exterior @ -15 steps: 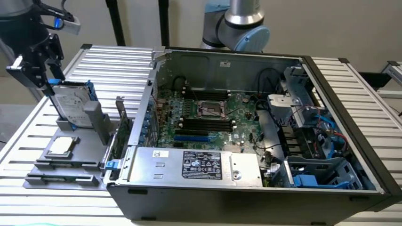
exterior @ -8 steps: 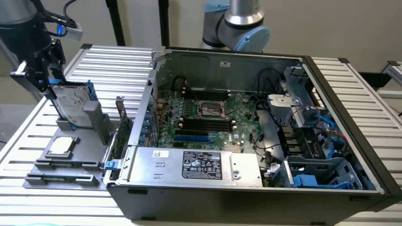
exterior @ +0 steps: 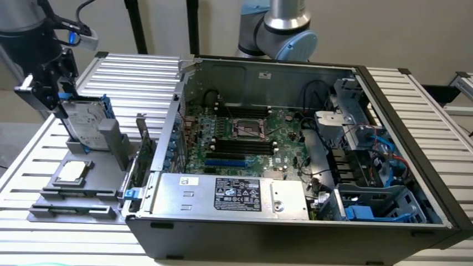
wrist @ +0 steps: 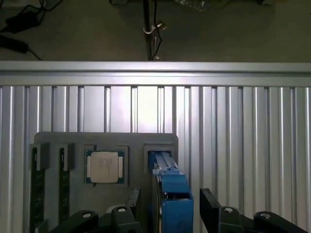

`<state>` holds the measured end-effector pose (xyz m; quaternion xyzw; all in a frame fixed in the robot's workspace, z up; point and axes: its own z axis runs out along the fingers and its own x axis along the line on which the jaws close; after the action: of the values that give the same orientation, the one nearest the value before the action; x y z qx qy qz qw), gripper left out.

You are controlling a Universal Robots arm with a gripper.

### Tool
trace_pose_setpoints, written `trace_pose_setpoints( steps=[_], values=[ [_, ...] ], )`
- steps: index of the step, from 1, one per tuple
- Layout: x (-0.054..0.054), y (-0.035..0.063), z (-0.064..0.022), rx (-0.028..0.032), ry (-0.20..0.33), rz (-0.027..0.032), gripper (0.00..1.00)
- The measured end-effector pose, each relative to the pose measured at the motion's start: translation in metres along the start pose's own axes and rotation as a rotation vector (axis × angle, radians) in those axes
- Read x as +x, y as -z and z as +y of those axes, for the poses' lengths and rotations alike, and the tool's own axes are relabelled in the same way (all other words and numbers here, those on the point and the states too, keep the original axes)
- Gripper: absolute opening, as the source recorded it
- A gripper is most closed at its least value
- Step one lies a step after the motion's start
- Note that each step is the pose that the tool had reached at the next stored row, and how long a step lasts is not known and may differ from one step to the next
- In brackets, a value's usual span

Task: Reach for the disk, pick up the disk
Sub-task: 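Pick up the disk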

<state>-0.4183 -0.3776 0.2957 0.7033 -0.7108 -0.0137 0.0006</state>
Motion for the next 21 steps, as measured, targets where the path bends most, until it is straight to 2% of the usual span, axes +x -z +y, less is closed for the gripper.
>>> trace_pose_setpoints(
  steps=[6, 9, 11, 14, 15, 16, 18, 21],
  values=[
    [-0.0041, -0.0023, 0.0, 0.0, 0.0, 0.0002, 0.6],
    [-0.0063, -0.0026, 0.0, -0.0001, 0.0, 0.0026, 0.6],
    [-0.0065, -0.0027, 0.0, 0.0001, 0.003, 0.0088, 0.6],
    [-0.0065, -0.0026, 0.0001, 0.0, 0.008, 0.0243, 0.6],
    [-0.0065, -0.0026, 0.0001, 0.0001, 0.009, 0.0272, 0.6],
    [-0.0064, -0.0026, 0.0001, 0.0005, 0.01, 0.0275, 0.6],
    [-0.0065, -0.0025, 0.0001, 0.0041, 0.011, 0.0277, 0.6],
    [-0.0065, -0.0026, 0.0002, 0.0196, 0.012, 0.0275, 0.6]
  ],
)
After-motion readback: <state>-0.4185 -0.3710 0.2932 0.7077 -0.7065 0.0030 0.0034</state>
